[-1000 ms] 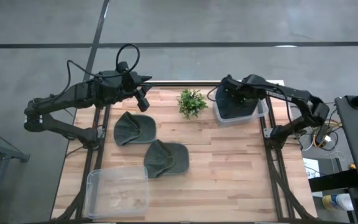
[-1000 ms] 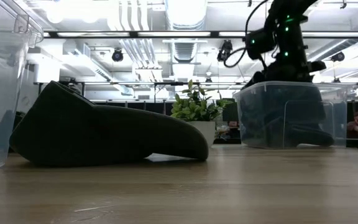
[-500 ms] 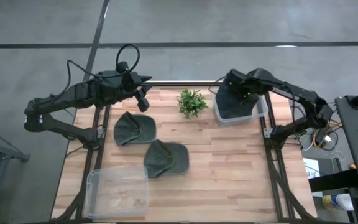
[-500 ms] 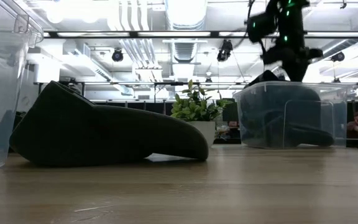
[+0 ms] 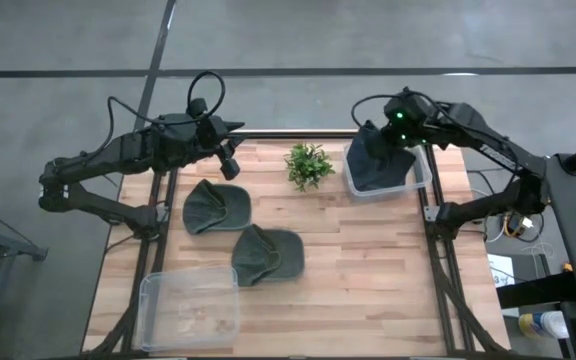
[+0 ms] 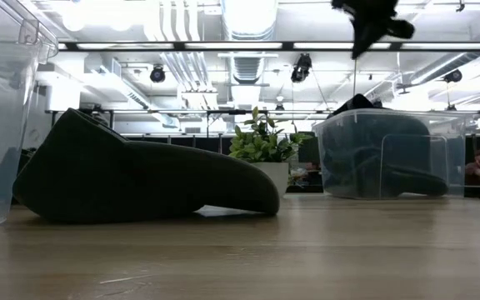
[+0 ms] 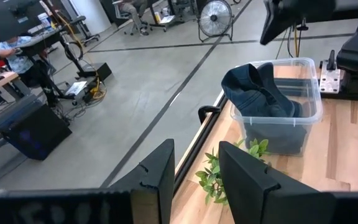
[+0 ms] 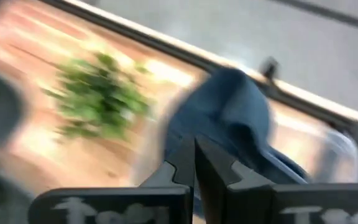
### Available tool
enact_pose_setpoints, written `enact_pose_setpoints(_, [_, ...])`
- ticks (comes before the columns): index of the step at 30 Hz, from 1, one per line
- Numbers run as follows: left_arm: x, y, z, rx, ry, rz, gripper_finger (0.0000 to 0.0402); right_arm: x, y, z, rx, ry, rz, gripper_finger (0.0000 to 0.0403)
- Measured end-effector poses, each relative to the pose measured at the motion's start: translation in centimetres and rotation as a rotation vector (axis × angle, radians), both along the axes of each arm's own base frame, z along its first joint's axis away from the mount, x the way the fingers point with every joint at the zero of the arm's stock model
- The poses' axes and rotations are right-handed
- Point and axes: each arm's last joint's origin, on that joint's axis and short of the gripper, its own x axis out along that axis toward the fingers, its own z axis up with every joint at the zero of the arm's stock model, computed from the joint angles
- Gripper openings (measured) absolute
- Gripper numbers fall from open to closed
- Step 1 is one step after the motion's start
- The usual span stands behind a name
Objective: Pick & Place hat
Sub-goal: Put the bottom black cap into the bottom transparent bin
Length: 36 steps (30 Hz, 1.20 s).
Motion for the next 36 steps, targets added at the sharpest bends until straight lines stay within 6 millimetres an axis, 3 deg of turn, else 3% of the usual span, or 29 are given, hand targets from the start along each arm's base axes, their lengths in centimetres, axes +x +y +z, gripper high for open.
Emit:
enact_pose_setpoints(10, [0.0, 0.0, 0.0, -0.001, -0.001, 0.000, 0.0119, 4.3, 3.4, 2.4, -0.024, -0.363, 0.322, 0.0008])
enact_pose_setpoints(17, [0.2, 0.0, -0.3, -0.028, 0.005, 0.007, 0.0119, 8.1, 6.3, 1.6, 0.135, -0.470, 0.506, 0.0024])
enact_pose_setpoints(24, [0.2, 0.0, -0.2, -0.118, -0.067, 0.038, 0.0119, 12.3, 10.7, -1.9, 0.218, -0.348, 0.666, 0.0123])
enact_pose_setpoints(29, [0.3, -0.1, -0.5, -0.245, -0.121, 0.034, 0.0119, 15.1, 11.7, -5.4, 0.240, -0.222, 0.671, 0.0199])
enact_pose_setpoints(36, [-0.2, -0.7, -1.4, -0.414, -0.047, -0.082, 0.0119, 18.0, 14.1, -9.9, 0.342, -0.102, 0.743, 0.0224])
